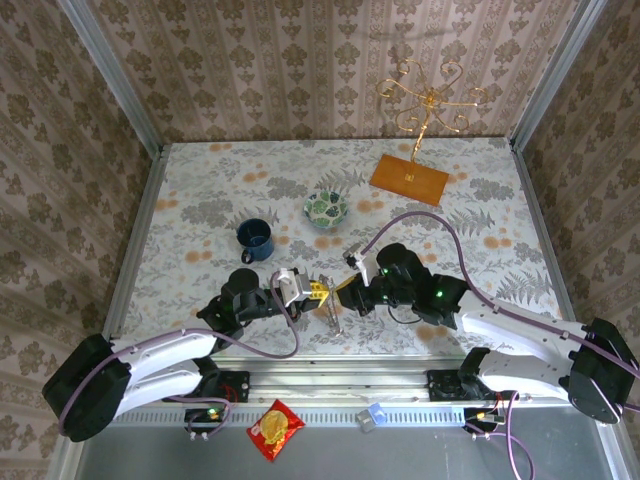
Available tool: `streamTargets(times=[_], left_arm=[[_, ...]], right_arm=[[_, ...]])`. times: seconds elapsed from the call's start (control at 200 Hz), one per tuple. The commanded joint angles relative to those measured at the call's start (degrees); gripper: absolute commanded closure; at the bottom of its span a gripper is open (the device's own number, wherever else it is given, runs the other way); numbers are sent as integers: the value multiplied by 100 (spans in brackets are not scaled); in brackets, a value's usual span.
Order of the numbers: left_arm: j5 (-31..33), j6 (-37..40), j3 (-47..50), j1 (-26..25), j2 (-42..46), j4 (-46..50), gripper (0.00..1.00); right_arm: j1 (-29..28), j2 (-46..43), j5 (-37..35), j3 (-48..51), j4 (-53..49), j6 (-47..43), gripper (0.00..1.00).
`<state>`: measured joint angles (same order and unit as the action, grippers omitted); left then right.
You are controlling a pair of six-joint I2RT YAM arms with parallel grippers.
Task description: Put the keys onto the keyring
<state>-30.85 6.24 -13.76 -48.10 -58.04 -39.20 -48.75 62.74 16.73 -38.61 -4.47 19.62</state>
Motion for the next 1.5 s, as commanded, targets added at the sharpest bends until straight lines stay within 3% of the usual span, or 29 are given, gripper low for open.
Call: streamTargets(times=[0.0, 0.295, 0.57, 0.81, 1.01, 1.215, 1.35, 1.495], left_arm=[[11, -97, 14, -51, 12, -343, 100], [140, -123, 76, -48, -30, -595, 100], [349, -228, 216, -112, -292, -1186, 100], [404, -272, 243, -152, -529, -1471, 100], [382, -282, 259, -156, -543, -1529, 100], [260, -384, 260, -142, -594, -1743, 100], [194, -438, 252, -143, -612, -1793, 100], [233, -440, 242, -141, -638, -1816, 100]], right_arm=[[-1, 23, 86, -72, 44, -1, 88], [10, 53, -60, 77, 79, -28, 100], [20, 370, 195, 131, 394, 127, 100], [217, 72, 5, 147, 338, 79, 78], [401, -504, -187, 425, 458, -664, 64], [418, -702, 361, 711, 960, -2123, 61], [421, -698, 637, 675, 1044, -2391, 61], [421, -508, 655, 568, 851, -2260, 69]])
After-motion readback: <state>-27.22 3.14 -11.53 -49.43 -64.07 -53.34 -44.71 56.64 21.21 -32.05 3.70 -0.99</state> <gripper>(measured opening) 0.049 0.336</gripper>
